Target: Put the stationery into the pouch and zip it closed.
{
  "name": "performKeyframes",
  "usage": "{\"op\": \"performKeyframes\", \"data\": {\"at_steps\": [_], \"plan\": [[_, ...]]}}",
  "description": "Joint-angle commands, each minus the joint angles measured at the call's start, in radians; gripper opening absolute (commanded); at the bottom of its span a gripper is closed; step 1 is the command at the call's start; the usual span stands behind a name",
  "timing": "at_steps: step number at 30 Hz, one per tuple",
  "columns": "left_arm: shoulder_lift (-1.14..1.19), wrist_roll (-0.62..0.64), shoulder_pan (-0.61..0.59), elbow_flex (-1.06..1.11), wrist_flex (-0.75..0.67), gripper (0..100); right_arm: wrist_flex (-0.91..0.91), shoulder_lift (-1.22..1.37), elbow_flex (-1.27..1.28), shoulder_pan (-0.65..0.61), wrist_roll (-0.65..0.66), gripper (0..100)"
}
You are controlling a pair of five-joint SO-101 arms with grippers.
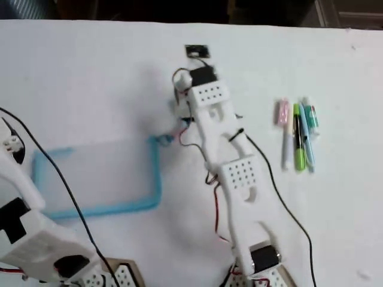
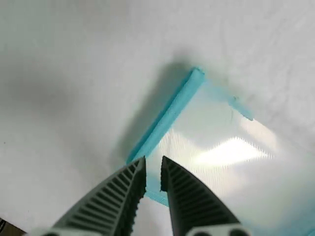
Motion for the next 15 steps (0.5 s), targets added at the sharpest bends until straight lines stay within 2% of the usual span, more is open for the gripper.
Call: {"op": "performKeyframes", "data": {"at_steps": [1,6,8,15], "plan": [[-0.044,0.000,0.005,-0.006,0.005,8,0.019,-0.145,0.163,-0.007,0.005,6.4],[-0.044,0.005,0.010,-0.006,0.005,8,0.018,-0.294,0.359,-0.018,-0.048,30.9],[-0.044,0.005,0.012,-0.006,0.003,8,0.018,-0.355,0.402,-0.022,-0.077,36.1],[-0.042,0.006,0.012,-0.005,0.002,8,0.018,-0.556,0.514,-0.045,-0.393,27.6]]}}
